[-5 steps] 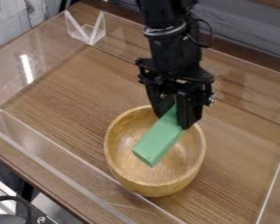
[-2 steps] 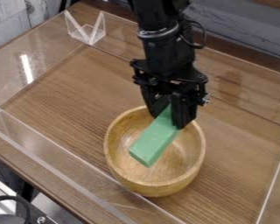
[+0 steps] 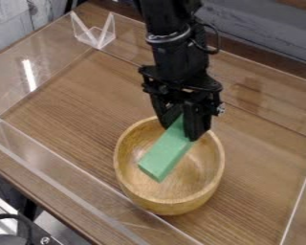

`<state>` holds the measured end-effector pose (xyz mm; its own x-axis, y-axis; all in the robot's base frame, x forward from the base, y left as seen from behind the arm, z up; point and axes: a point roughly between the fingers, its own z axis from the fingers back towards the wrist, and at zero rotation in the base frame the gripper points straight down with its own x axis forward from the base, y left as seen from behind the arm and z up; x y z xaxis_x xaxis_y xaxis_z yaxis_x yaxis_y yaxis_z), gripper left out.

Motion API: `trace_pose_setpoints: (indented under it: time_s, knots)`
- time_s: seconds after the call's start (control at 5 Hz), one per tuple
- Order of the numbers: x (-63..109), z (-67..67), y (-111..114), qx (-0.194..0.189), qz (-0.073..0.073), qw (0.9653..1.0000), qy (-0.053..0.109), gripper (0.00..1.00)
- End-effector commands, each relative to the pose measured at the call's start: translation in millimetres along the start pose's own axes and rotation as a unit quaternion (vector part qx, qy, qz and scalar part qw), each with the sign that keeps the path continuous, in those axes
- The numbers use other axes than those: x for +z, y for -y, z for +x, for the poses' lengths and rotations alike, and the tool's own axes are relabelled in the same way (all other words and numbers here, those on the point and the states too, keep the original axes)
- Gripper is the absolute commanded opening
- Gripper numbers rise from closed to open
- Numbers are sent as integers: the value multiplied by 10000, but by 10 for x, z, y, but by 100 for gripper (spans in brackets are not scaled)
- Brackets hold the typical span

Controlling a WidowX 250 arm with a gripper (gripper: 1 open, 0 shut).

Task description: Put the green block in the brown bowl

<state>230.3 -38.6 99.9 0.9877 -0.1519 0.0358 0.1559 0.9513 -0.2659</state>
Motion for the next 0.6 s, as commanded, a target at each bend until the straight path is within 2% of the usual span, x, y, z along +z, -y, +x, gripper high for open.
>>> trace_pose_setpoints:
  time_s: [0.0, 0.4]
  knots:
    - [69, 44, -21, -19, 32, 9998, 216, 0]
    - [0, 50, -68, 26, 25, 9998, 193, 0]
